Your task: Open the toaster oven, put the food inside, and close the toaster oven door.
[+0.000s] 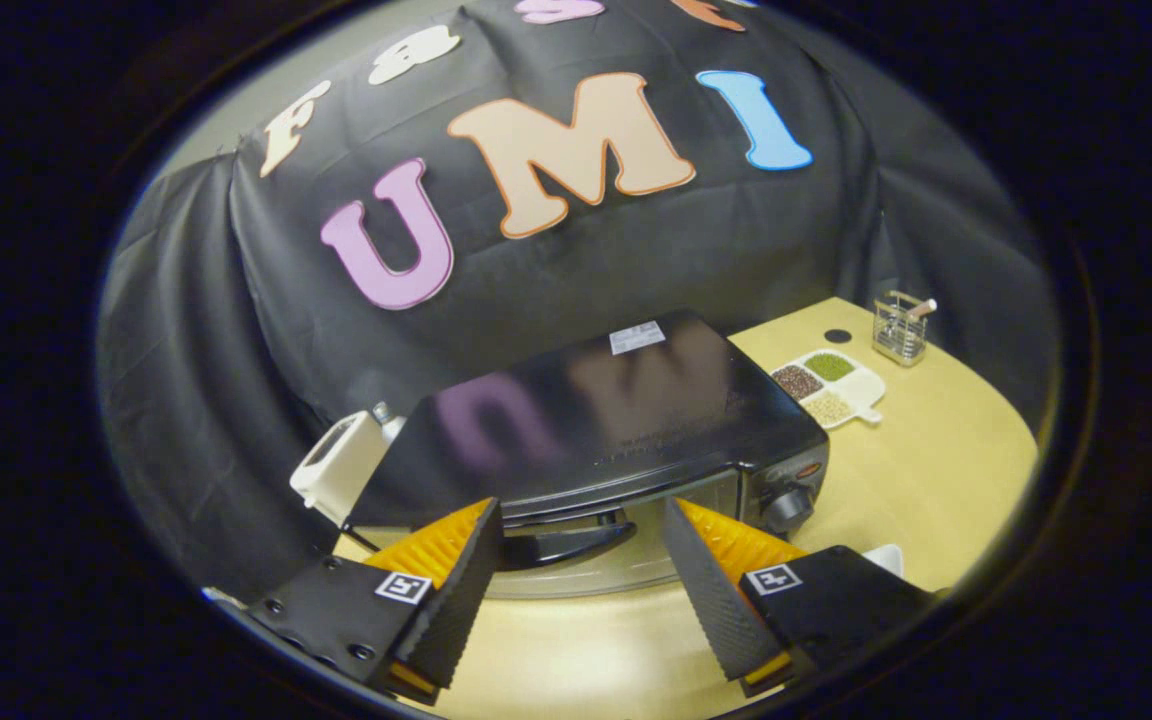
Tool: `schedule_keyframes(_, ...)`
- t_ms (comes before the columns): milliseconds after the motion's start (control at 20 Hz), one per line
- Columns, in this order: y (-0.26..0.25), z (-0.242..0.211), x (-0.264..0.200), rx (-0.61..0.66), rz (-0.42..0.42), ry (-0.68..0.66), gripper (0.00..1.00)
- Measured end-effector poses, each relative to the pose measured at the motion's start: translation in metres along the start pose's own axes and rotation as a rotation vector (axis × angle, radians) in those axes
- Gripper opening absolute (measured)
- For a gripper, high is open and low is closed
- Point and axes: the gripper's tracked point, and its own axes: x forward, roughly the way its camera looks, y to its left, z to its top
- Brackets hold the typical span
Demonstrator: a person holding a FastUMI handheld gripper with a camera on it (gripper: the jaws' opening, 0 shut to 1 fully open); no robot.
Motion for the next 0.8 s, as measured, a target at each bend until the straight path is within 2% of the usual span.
schedule_keyframes(150, 0.021, 0.051, -0.023, -0.058, 0.039, -0.136, 0.98)
schedule_keyframes(400, 0.043, 0.14, -0.081, -0.137, 0.037, -0.334, 0.98)
schedule_keyframes(550, 0.043, 0.158, -0.109, -0.202, 0.02, -0.399, 0.98)
schedule_keyframes(800, 0.028, 0.157, -0.138, -0.175, -0.015, -0.424, 0.98)
